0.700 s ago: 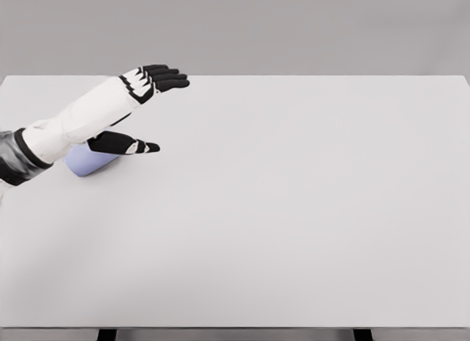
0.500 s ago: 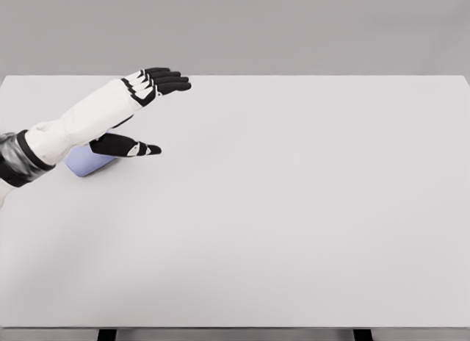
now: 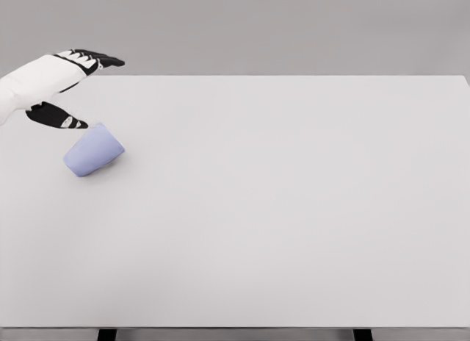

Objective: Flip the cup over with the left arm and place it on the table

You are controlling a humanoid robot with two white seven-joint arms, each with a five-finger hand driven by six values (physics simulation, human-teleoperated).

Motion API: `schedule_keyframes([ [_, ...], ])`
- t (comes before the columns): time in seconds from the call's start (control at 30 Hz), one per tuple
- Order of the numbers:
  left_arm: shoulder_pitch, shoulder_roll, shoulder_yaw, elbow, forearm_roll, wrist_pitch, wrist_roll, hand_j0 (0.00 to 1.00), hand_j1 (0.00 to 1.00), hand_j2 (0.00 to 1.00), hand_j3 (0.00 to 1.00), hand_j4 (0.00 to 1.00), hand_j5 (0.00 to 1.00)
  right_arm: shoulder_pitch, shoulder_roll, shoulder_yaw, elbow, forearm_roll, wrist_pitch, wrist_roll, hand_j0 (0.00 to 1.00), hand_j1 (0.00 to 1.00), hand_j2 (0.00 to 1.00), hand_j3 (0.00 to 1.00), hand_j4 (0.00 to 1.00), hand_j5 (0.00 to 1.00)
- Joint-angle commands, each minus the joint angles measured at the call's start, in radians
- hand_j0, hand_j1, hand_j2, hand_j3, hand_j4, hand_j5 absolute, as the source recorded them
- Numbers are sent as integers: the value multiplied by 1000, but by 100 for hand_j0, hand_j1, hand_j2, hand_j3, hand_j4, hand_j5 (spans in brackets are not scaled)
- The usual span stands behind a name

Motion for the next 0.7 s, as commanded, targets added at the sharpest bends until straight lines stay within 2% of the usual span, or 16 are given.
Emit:
schedule_keyframes([
  [0.0, 0, 84, -42, -8, 232, -19, -6, 100, 100, 100, 100, 100, 100, 0, 0, 0, 0, 0, 0, 0, 100, 100, 100, 100, 100, 100],
  [0.03, 2, 121, -45, -8, 395, 13, -50, 100, 100, 100, 100, 100, 100, 0, 0, 0, 0, 0, 0, 0, 100, 100, 100, 100, 100, 100],
  [0.07, 5, 118, -47, -13, 515, 104, -61, 100, 100, 100, 100, 100, 100, 0, 0, 0, 0, 0, 0, 0, 100, 100, 100, 100, 100, 100],
  [0.1, 5, 103, -48, -16, 575, 171, -63, 100, 100, 100, 100, 100, 100, 0, 0, 0, 0, 0, 0, 0, 100, 100, 100, 100, 100, 100],
  [0.17, 5, 44, -53, -16, 593, 277, -50, 100, 100, 100, 100, 100, 100, 0, 0, 0, 0, 0, 0, 0, 100, 100, 100, 100, 100, 100],
  [0.2, 3, 18, -53, -16, 609, 381, -29, 100, 100, 100, 100, 100, 100, 0, 0, 0, 0, 0, 0, 0, 100, 100, 100, 100, 100, 100],
  [0.23, 3, 14, -54, -16, 610, 486, 69, 100, 100, 100, 100, 100, 100, 0, 0, 0, 0, 0, 0, 0, 100, 100, 100, 100, 100, 100],
  [0.27, 5, 15, -67, -16, 604, 516, 126, 100, 100, 100, 100, 100, 100, 0, 0, 0, 0, 0, 0, 0, 100, 100, 100, 100, 100, 100],
  [0.3, 5, 33, -100, -18, 603, 533, 143, 100, 100, 100, 100, 100, 100, 0, 0, 0, 0, 0, 0, 0, 100, 100, 100, 100, 100, 100],
  [0.33, 5, 70, -116, -19, 606, 533, 138, 100, 100, 100, 100, 100, 100, 0, 0, 0, 0, 0, 0, 0, 100, 100, 100, 100, 100, 100],
  [0.4, 3, 70, -133, -18, 610, 561, 132, 100, 100, 100, 100, 100, 100, 0, 0, 0, 0, 0, 0, 0, 100, 100, 100, 100, 100, 100],
  [0.47, 2, 41, -134, -18, 610, 575, 97, 100, 100, 100, 100, 100, 100, 0, 0, 0, 0, 0, 0, 0, 100, 100, 100, 100, 100, 100],
  [0.67, -5, -20, -143, -16, 603, 613, 103, 100, 100, 100, 100, 100, 100, 0, 0, 0, 0, 1, 0, 0, 100, 100, 100, 100, 100, 100],
])
